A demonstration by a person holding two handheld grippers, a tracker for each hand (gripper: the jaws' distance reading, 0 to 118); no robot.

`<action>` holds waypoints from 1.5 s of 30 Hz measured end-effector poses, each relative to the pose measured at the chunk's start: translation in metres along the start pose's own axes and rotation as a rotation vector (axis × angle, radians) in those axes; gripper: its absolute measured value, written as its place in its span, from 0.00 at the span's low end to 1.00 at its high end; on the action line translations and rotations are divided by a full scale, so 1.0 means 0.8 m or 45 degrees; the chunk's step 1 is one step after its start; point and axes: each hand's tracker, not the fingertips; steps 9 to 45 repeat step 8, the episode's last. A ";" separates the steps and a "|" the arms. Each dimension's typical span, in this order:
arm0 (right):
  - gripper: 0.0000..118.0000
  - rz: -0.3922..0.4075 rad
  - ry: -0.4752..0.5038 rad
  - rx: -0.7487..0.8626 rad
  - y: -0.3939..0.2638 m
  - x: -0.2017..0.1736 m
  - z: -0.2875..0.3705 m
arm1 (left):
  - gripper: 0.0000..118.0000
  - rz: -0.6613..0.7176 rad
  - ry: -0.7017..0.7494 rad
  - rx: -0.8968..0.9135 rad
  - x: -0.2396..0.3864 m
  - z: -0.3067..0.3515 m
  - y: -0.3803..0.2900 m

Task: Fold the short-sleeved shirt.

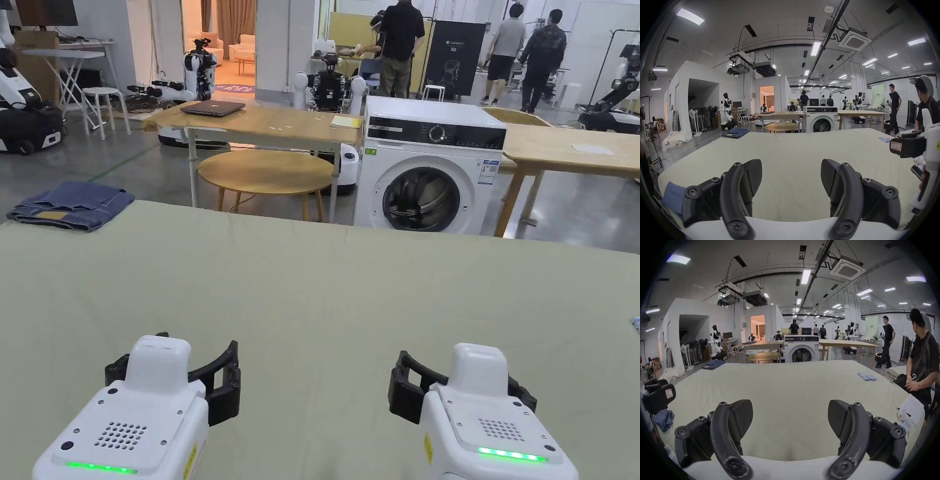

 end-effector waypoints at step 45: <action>0.82 0.024 -0.006 0.016 -0.003 -0.003 -0.002 | 0.63 0.025 0.003 -0.013 -0.002 -0.004 -0.002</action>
